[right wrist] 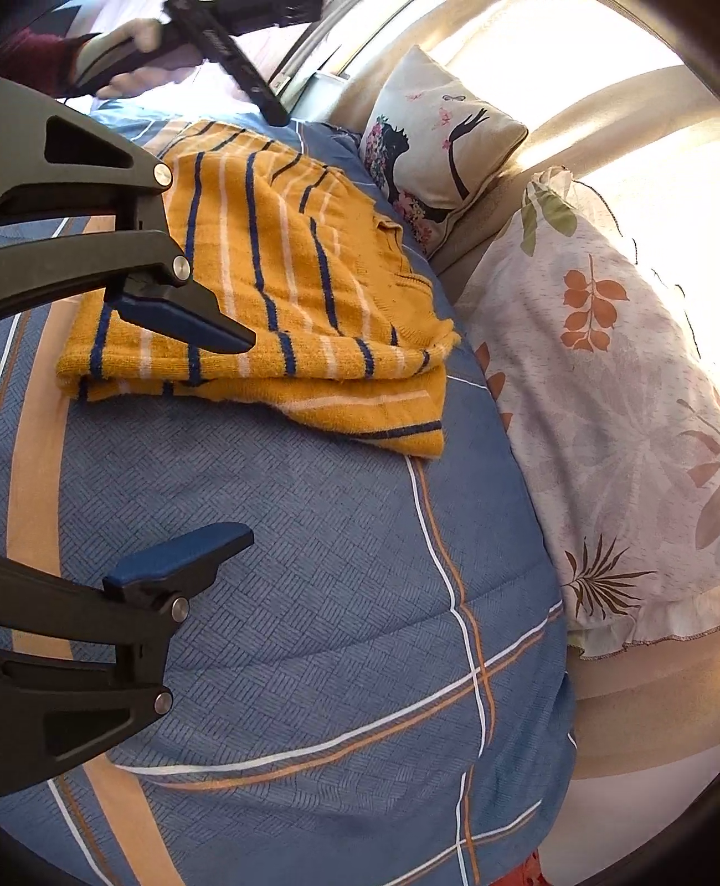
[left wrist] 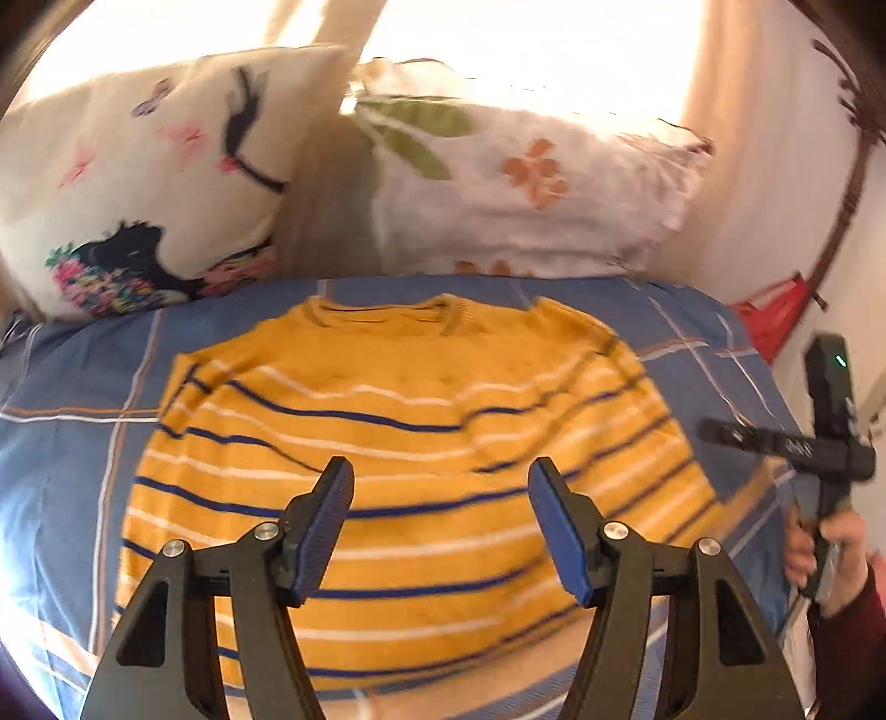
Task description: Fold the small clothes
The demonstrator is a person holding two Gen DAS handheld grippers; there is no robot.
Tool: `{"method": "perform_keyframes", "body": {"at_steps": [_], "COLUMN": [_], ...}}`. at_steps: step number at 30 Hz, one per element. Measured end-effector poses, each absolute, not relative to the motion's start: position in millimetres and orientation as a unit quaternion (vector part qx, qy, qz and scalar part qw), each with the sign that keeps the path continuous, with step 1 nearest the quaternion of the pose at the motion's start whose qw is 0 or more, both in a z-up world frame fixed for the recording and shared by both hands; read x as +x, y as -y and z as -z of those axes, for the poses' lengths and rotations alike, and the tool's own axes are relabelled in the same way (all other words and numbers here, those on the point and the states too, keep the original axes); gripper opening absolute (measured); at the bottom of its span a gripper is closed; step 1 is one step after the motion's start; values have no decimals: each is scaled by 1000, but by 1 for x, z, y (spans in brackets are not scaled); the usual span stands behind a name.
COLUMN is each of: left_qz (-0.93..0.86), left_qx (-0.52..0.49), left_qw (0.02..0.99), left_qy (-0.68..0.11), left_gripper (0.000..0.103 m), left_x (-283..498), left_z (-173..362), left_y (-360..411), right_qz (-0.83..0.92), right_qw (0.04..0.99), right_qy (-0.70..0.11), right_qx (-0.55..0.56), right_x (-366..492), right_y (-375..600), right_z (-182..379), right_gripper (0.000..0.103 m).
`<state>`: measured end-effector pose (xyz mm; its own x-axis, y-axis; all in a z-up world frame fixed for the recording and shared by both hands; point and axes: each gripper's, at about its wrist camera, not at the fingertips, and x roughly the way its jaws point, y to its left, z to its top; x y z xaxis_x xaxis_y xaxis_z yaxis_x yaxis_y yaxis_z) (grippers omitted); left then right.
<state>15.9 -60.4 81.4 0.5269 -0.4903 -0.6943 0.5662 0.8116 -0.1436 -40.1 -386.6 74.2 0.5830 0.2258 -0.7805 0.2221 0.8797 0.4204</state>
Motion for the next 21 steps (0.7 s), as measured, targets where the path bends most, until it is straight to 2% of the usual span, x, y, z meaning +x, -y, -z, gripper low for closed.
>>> {"method": "perform_keyframes", "body": {"at_steps": [8, 14, 21], "left_qz": [390, 406, 377], "left_qx": [189, 238, 308], "left_qw": [843, 825, 816], "left_qy": [-318, -312, -311], "left_gripper": [65, 65, 65], "left_x": [-75, -93, -90], "left_z": [-59, -34, -3], "left_y": [175, 228, 271], "right_qz": [-54, -91, -122], "right_qw": [821, 790, 779], "right_qy": [-465, -481, -500], "right_qx": [327, 368, 357], "right_x": [-16, 13, 49], "right_y": [416, 427, 417], "right_z": [-66, -53, -41], "right_gripper": [75, 76, 77]}}
